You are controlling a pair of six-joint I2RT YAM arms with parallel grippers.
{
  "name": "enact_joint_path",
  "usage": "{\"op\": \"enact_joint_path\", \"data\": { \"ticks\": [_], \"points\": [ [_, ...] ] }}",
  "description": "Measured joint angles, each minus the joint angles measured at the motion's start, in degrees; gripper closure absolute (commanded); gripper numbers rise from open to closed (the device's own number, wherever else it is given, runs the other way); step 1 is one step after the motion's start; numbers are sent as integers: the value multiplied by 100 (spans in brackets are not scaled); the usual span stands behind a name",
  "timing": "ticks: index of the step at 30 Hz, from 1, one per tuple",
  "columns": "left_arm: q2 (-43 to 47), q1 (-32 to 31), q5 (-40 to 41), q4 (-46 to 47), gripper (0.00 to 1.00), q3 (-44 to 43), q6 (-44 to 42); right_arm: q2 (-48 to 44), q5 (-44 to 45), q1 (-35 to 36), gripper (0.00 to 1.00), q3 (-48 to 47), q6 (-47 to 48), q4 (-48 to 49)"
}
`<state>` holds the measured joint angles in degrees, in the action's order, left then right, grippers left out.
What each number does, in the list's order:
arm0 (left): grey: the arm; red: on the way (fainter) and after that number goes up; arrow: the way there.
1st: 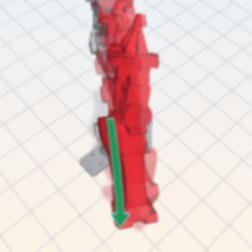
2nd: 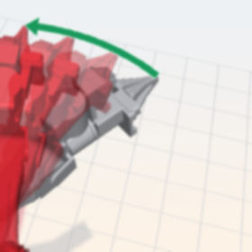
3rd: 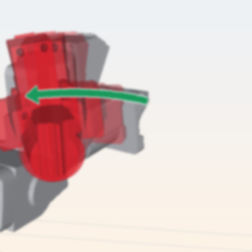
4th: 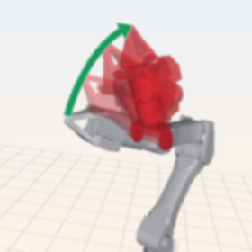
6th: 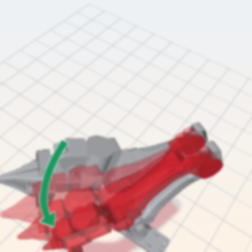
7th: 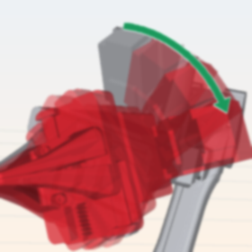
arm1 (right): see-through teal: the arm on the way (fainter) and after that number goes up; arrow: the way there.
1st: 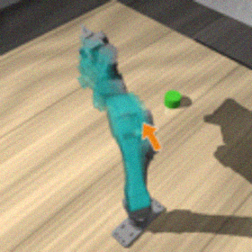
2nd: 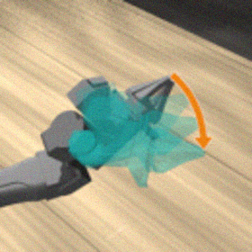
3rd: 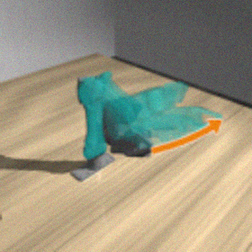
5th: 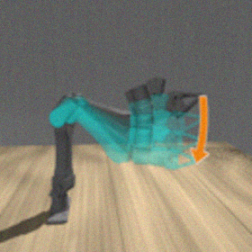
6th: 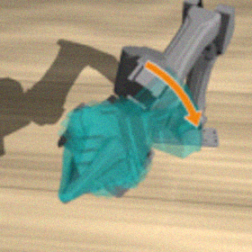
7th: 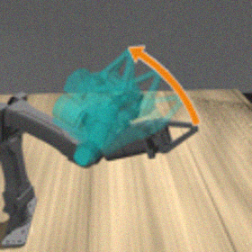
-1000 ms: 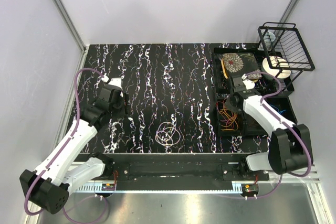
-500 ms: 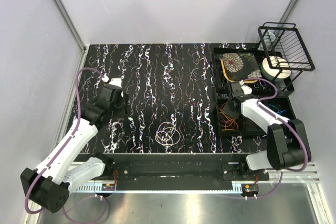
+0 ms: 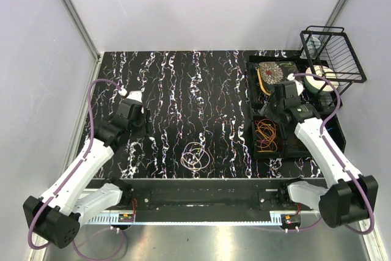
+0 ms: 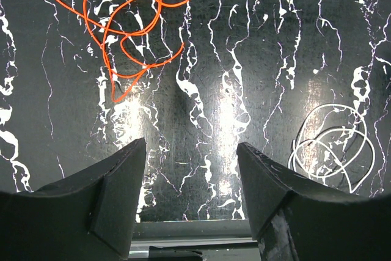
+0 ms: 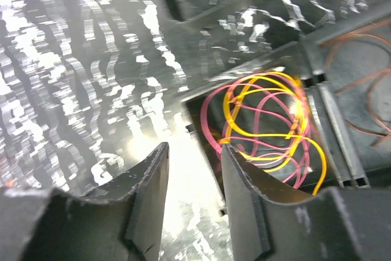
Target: Untangle the cables
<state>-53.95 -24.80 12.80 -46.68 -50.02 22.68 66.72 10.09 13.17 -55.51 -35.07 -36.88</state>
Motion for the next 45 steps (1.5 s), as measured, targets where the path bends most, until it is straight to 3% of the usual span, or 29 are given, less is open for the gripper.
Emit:
{"op": "enact_joint_path", "data": {
  "ticks": [10,18,28,40,45],
  "points": [
    [42,-1172,507,-129,23,0,343,-398,-1405,-4,51,-201,151,-105],
    [-450,-2000,726,-33,18,11,944,-433,-1888,-4,51,-173,229,-136],
    [-2227,-3401,822,396,25,-111,1576,-588,-2118,-4,51,101,352,-59],
    [-3980,-3834,758,1003,31,-883,1526,-758,-2199,-4,51,339,422,-2],
    [-4391,-3853,695,1152,41,-1021,1460,-758,-2227,-4,51,356,468,28]
  ]
}}
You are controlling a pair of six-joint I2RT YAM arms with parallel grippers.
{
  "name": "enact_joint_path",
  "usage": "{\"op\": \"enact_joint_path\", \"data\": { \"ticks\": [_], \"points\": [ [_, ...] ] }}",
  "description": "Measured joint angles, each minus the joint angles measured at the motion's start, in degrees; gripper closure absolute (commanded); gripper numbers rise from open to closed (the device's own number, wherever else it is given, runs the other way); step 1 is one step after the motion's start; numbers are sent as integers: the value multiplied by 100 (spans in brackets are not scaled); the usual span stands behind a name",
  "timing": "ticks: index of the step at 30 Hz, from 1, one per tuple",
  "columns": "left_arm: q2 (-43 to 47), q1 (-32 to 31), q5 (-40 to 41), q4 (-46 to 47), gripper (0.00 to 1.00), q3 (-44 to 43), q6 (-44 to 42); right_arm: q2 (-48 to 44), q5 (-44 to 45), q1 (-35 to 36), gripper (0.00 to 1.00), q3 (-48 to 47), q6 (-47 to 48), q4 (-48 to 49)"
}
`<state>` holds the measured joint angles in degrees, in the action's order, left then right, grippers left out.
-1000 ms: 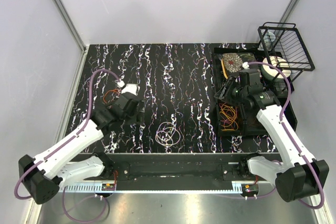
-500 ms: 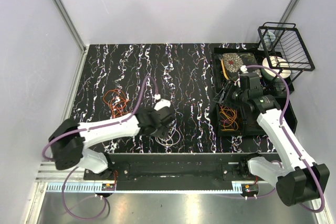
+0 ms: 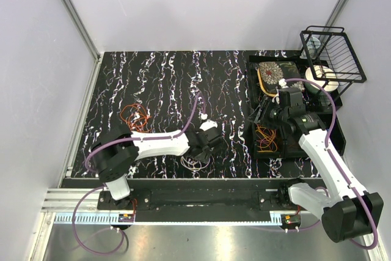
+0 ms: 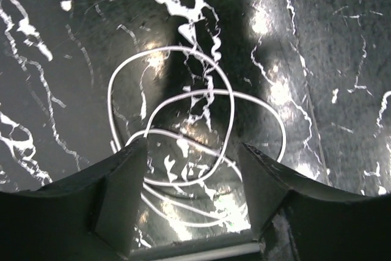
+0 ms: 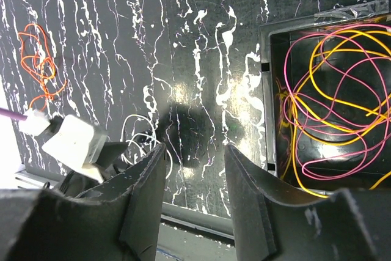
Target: Untangle the cables
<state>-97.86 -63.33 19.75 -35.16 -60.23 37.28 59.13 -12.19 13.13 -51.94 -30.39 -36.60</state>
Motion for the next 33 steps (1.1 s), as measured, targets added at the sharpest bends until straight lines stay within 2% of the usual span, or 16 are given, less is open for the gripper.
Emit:
{"op": "enact_joint_path", "data": {
  "ticks": [2,5,6,8,9,10,16,19,22,24,28,30,33],
  "points": [
    [-122,0,-7,70,45,-20,-22,2,0,0,51,2,28,2],
    [-203,0,-26,164,61,-52,-55,4,0,0,51,4,70,4],
    [-219,0,-44,210,71,-52,-44,11,0,0,51,4,83,11],
    [-251,0,-76,282,83,-57,-94,44,0,0,51,7,105,42],
    [-262,0,-90,313,94,-57,-103,57,0,0,51,7,109,46],
    [-275,0,-111,348,99,-57,-125,74,0,0,51,7,114,46],
    [-278,0,-267,409,100,-83,-188,96,-92,0,51,11,122,74],
    [-223,4,-284,46,100,-385,-280,94,-256,0,50,11,107,83],
    [245,107,-417,-382,100,-857,-433,83,-577,0,49,15,9,179],
    [791,341,-706,-498,100,-1158,-538,61,-909,0,48,46,-127,358],
    [2114,1233,-1705,-291,100,-1845,-678,-2,-1797,0,45,262,-579,1058],
    [2531,1541,-2223,-66,100,-2044,-721,-20,-2238,0,39,385,-874,1495],
    [2782,1650,-3014,186,100,-2120,-776,-63,-2594,0,33,409,-1167,1849]
  ]
}}
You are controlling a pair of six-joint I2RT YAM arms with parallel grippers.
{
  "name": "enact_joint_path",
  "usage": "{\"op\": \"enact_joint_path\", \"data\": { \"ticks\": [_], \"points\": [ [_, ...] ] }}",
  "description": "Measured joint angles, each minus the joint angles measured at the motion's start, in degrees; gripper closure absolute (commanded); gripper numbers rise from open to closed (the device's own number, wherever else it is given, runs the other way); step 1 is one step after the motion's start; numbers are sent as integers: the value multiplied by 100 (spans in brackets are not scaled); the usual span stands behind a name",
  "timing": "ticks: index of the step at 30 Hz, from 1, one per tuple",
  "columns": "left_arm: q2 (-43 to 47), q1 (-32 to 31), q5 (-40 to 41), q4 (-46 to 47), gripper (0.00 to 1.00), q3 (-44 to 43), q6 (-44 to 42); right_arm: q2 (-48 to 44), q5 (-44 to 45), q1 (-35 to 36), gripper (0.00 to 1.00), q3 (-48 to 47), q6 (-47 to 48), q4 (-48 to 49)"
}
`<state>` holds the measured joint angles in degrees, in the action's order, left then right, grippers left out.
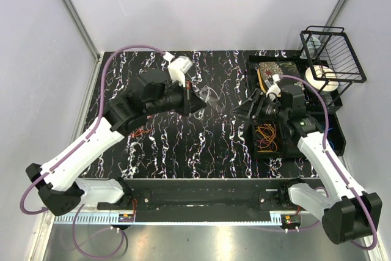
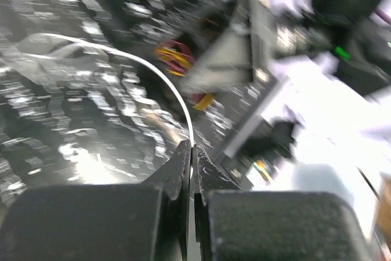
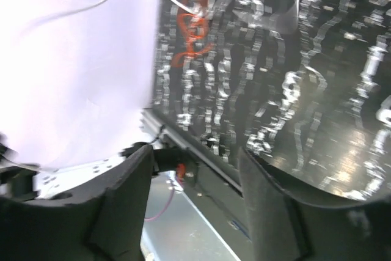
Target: Untangle the cables
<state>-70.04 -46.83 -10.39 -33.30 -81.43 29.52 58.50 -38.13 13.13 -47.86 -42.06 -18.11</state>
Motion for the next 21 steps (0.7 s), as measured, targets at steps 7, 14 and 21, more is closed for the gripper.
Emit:
{"op": "enact_joint_path", "data": {
  "ticks": [7,14,21],
  "points": [
    [-216,-17,-1261,122,100,142,-103,-304,-341,0,20,-35,-553,457],
    [-249,-17,-1591,177,100,142,-118,-264,-79,61,20,-4,-1189,492],
    [-326,-17,-1668,284,100,144,-7,-66,382,577,21,501,-1633,487]
  ]
}}
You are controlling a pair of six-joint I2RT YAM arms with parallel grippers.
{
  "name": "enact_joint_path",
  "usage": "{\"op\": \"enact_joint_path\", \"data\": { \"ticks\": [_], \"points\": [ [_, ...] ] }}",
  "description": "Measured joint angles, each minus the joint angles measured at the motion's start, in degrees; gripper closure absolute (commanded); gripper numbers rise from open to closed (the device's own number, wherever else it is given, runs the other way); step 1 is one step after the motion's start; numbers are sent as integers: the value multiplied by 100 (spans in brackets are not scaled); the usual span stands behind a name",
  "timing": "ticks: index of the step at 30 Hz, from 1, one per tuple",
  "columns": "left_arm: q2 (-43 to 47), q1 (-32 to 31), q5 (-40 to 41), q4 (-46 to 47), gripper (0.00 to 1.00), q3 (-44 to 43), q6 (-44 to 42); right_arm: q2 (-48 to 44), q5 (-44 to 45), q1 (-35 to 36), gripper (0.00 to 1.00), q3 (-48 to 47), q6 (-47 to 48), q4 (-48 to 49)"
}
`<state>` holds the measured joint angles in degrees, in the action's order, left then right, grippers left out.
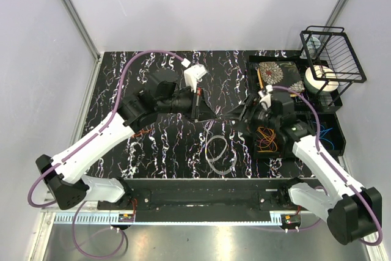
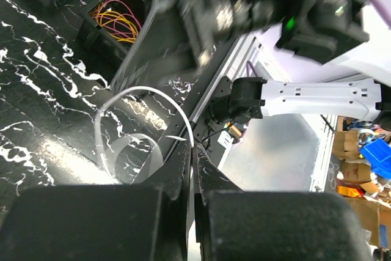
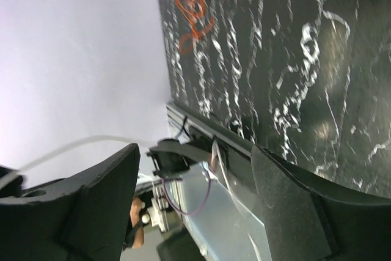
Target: Untangle the cables
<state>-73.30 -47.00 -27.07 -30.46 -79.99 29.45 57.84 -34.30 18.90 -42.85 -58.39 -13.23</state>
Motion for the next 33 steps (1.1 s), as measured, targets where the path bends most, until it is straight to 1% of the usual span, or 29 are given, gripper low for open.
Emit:
{"op": "enact_joint_path", "data": {
  "ticks": [6,14,21,25,28,33],
  "points": [
    [-26,0,-105,188,100,129,168,63,223,415,23,448,-140,155],
    [-33,0,-188,317,100,127,216,616,402,555,25,457,17,529],
    [-105,0,-186,273,100,83,203,776,922,603,26,-50,678,46],
    [-136,0,-186,260,100,31,188,826,1016,702,29,-295,1023,9],
    [-179,0,-186,258,100,-76,184,1032,1023,872,31,-354,1220,2],
    [-221,0,-181,157,100,-240,140,1123,1019,1005,38,-352,1364,-59]
  ]
}}
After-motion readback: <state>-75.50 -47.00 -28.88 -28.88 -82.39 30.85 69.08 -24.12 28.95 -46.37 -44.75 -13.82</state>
